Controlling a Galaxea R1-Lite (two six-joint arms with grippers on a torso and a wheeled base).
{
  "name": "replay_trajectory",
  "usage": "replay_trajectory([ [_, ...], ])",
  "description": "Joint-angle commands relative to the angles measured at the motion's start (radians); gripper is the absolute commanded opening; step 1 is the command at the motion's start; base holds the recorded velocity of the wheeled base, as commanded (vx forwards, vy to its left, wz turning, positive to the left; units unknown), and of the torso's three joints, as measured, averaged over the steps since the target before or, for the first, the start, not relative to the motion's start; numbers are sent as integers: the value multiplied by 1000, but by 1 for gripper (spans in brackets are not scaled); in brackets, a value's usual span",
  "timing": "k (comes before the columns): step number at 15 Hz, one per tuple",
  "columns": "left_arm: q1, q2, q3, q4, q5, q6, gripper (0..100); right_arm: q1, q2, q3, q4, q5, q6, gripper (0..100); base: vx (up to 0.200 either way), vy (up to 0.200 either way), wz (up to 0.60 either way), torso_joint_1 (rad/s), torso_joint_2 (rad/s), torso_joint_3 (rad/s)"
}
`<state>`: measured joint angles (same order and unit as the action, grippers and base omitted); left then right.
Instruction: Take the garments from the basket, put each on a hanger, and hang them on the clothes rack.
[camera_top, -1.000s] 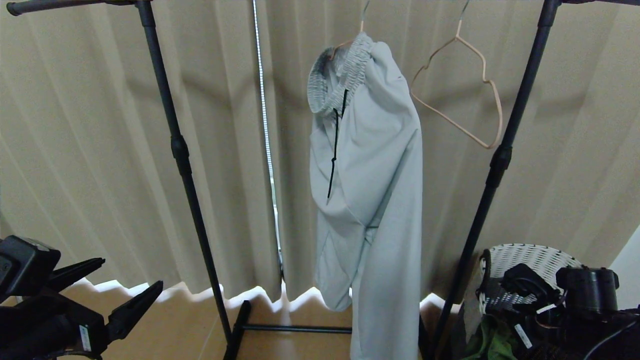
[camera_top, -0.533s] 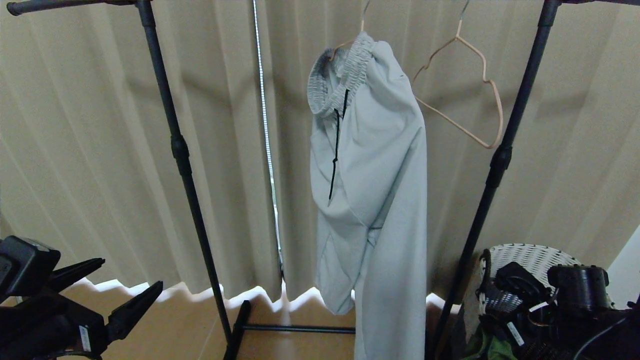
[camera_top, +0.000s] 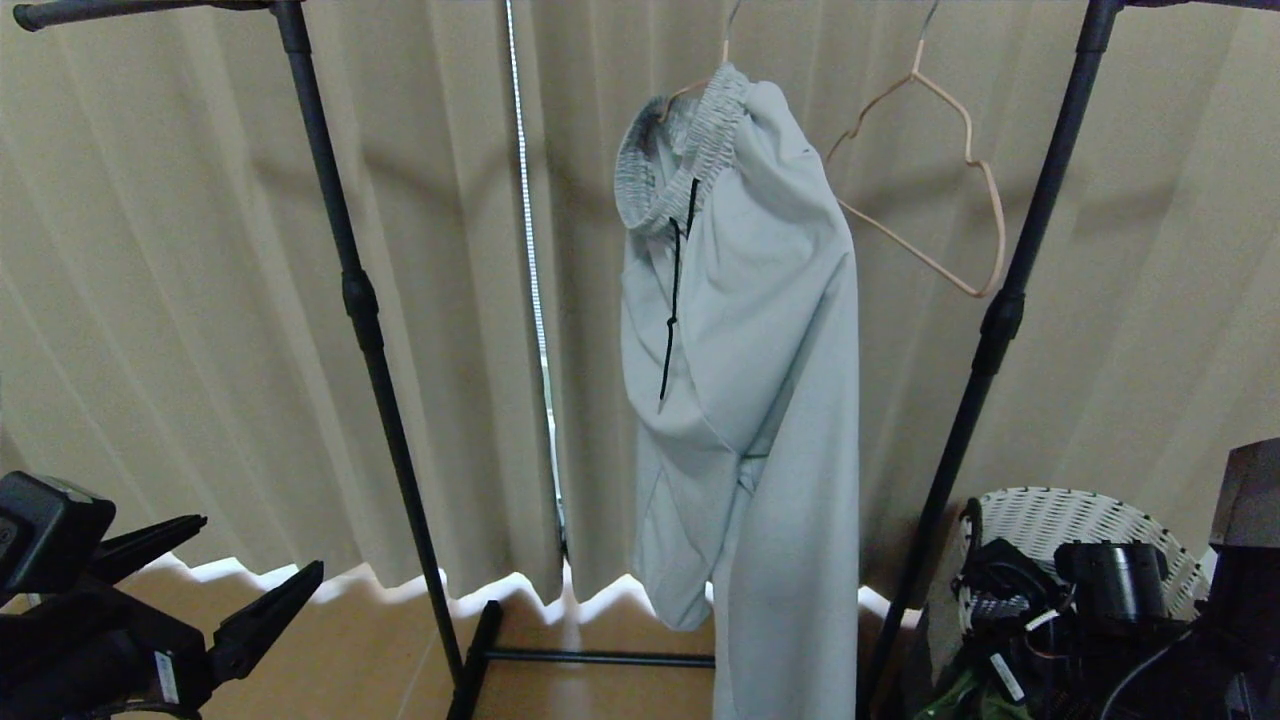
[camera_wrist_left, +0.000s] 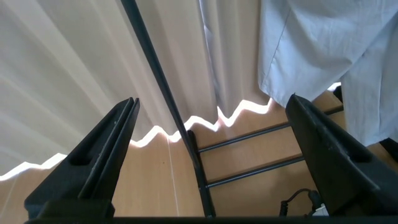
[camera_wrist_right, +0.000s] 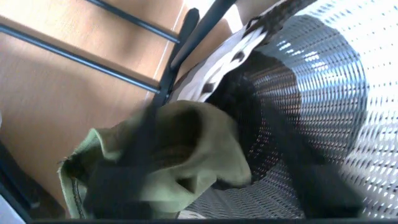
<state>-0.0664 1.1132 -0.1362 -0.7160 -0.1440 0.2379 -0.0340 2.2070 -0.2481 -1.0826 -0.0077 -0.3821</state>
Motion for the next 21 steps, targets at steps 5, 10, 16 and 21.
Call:
replay_trajectory([
  [5, 2, -6, 0, 0, 0, 0, 100, 2, -9, 16, -8, 0, 75, 0, 0, 0, 0, 0, 0, 0],
  [10, 2, -4, 0, 0, 0, 0, 100, 11, -271, 76, 1, 41, 85, 0, 0, 0, 0, 0, 0, 0],
  [16, -58, -4, 18, 0, 0, 3, 100, 91, -558, 87, 0, 64, 86, 0, 0, 0, 0, 0, 0, 0],
  [21, -178, -87, 50, 0, 0, 4, 100, 186, -724, 62, 20, 61, 109, 0, 0, 0, 0, 0, 0, 0],
])
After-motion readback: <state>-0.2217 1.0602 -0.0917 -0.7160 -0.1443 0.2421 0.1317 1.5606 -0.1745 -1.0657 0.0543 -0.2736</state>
